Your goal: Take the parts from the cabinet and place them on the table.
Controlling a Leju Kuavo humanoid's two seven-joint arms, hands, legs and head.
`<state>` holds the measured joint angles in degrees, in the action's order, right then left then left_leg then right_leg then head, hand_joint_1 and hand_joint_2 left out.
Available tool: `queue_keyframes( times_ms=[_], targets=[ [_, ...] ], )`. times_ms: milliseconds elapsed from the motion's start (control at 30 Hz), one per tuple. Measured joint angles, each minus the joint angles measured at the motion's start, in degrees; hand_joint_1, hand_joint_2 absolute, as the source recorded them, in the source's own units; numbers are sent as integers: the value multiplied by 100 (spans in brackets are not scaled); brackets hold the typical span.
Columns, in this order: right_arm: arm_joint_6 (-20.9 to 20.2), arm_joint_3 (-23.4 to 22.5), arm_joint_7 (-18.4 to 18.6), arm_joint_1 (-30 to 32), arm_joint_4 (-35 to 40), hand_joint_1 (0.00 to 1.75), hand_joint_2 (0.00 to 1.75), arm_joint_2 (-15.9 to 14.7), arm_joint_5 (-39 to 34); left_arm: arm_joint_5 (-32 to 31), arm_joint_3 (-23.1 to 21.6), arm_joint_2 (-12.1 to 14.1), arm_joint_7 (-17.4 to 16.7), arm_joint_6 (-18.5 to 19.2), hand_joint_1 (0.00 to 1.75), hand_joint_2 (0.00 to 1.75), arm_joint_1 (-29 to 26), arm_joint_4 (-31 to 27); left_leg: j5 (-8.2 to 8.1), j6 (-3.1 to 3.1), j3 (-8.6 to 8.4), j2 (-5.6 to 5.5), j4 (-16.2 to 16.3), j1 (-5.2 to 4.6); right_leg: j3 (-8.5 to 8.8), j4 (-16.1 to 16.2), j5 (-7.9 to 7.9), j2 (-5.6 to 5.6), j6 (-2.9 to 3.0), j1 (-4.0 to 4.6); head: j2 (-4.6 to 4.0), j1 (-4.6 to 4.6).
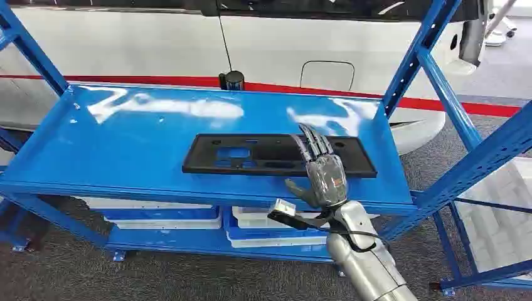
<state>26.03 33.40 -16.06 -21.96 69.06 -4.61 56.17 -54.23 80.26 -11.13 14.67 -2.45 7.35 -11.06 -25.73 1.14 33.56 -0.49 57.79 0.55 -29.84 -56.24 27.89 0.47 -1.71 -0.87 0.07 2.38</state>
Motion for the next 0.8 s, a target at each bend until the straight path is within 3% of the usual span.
queue_keyframes(
  times_ms=[467, 800],
  targets=[
    [13, 96, -42, -395, -981, 0, 175, 374, -63, 59, 0, 4, 0, -15, 0, 175, -2, 0, -1, 0, 3, 2, -1, 3, -2, 0, 1, 1, 2, 9, 0, 0],
    [13, 113, -44, -436, -1232, 0, 175, 459, -66, 59, 0, 4, 0, -15, 0, 175, -4, 0, -1, 0, 4, 1, -1, 3, -2, -1, 1, 0, 1, 9, 0, 0]
  ],
)
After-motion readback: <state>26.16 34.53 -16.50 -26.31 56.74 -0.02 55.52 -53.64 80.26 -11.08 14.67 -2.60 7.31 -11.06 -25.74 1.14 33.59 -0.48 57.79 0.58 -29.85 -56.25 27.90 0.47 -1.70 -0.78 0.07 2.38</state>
